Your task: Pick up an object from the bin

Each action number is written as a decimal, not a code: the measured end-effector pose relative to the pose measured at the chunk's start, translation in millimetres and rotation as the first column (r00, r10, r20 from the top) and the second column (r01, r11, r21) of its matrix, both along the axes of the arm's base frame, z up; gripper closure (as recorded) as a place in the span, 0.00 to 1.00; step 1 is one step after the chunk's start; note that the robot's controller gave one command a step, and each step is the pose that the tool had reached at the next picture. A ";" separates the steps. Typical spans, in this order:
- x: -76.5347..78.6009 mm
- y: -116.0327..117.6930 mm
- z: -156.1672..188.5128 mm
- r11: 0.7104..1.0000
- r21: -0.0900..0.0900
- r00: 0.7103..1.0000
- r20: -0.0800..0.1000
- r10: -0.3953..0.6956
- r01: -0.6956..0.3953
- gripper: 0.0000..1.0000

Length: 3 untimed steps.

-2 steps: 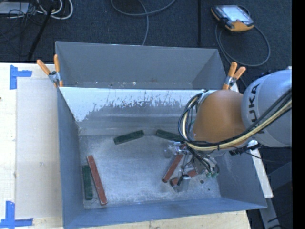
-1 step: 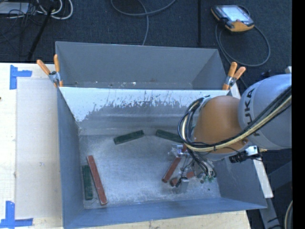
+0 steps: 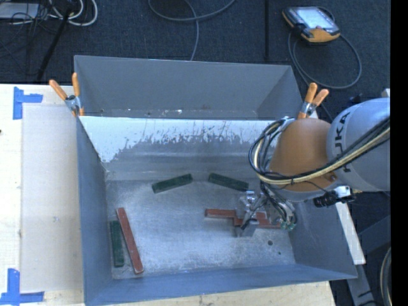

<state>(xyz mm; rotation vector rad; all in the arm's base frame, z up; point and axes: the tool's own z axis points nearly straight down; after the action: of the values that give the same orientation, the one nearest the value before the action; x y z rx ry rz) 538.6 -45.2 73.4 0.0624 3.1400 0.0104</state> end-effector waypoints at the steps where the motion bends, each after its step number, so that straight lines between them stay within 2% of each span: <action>1: 0.0 0.0 0.0 1.000 0.000 1.000 0.000 -0.001 0.001 1.00; 2: -6.3 1.4 16.7 0.999 -0.004 0.999 -0.006 0.045 -0.045 1.00; 3: 34.7 -0.3 175.5 0.976 -0.006 0.976 0.000 0.216 -0.216 0.00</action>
Offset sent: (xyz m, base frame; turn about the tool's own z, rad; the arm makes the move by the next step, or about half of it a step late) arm -0.0232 0.0174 0.1455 -0.2852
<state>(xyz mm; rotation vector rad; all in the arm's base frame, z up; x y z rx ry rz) 573.3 -45.5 248.9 -0.2793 3.1286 0.0010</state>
